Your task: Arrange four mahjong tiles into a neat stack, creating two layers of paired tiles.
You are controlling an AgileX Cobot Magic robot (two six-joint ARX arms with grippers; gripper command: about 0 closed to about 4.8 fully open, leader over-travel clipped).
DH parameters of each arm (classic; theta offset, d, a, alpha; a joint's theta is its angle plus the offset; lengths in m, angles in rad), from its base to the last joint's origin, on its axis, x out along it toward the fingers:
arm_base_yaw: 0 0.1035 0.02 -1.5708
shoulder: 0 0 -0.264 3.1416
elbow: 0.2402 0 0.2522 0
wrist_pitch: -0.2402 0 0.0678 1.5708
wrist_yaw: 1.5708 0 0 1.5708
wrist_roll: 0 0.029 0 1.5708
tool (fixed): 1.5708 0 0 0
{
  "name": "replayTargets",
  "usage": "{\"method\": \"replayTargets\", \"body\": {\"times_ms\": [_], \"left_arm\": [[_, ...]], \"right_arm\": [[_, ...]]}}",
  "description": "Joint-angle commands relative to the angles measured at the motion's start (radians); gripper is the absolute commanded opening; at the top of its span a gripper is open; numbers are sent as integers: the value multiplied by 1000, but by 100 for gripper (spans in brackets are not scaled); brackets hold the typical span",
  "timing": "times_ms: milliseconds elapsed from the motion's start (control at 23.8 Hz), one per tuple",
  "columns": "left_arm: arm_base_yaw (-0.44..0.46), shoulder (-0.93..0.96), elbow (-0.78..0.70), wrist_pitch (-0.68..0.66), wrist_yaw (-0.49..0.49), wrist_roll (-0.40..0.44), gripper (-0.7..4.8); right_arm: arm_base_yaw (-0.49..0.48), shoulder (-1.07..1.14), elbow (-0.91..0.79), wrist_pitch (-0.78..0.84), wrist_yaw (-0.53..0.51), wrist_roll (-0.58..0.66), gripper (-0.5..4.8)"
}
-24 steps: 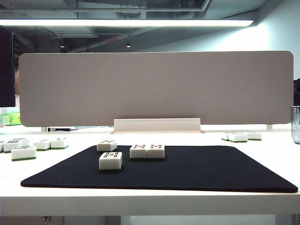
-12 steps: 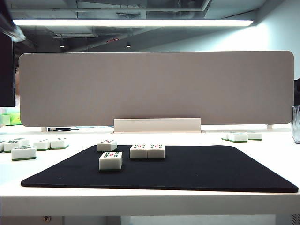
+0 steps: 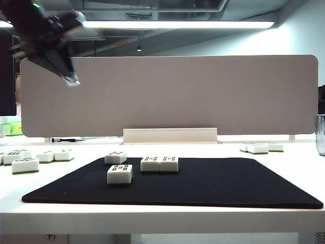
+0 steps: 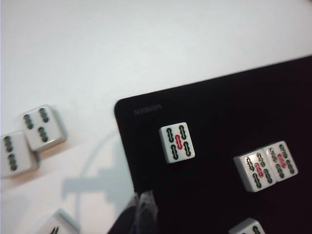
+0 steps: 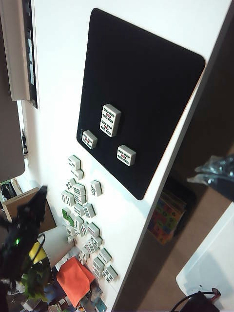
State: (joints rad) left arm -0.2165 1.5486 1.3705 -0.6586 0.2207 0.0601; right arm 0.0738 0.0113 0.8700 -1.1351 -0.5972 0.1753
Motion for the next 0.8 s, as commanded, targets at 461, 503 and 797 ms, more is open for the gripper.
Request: {"method": "replayTargets", "body": {"times_ms": [461, 503, 797], "left_arm": [[-177, 177, 172, -283, -52, 294, -2], [-183, 177, 172, -294, -51, 309, -2], [-226, 185, 171, -309, -52, 405, 84]], "right_arm": [[0, -12, 3, 9, 4, 0, -1], [0, -12, 3, 9, 4, 0, -1], [0, -12, 3, 9, 4, 0, -1]]}}
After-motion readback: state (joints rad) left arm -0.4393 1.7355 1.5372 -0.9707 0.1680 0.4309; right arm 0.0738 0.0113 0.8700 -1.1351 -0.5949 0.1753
